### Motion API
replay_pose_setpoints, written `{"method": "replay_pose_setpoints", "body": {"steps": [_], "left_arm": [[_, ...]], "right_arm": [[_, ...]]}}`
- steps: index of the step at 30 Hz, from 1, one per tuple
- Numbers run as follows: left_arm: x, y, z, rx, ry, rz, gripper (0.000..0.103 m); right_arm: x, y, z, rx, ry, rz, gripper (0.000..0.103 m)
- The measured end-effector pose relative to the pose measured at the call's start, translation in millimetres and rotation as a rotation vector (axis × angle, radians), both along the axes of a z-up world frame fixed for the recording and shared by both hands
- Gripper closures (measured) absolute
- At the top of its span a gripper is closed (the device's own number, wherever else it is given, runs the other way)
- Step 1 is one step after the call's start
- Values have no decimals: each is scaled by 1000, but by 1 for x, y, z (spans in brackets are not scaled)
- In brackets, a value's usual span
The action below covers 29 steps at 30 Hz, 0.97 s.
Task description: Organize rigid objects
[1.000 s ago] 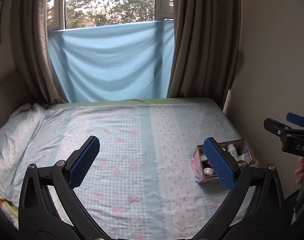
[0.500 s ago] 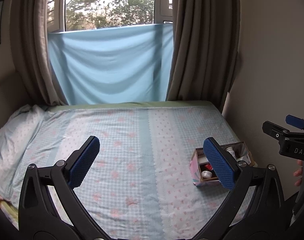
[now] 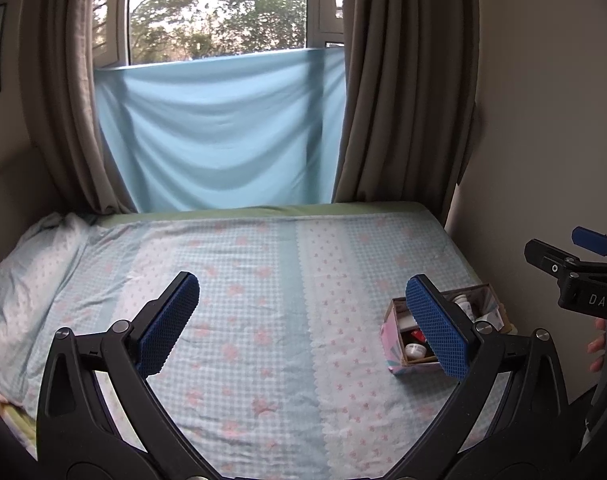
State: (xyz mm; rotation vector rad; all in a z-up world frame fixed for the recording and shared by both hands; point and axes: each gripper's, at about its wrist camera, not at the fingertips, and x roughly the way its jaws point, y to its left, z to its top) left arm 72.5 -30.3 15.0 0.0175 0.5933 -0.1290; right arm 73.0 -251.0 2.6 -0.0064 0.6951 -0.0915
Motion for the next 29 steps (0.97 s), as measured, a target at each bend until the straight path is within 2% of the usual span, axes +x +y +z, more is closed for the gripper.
{"method": "replay_pose_setpoints", "body": {"steps": [12,25,29], "left_arm": [[1,-3,0,29,-16,7,0],[3,4,-4,-17,-36,31,0],[3,2,-4,13,-57,42,0]], "right_arm": [[1,0,0,0,-6,0,0],[2,2,-1,-3,-8,-10,0],[2,2,-2,-3,-6,-12,0]]}}
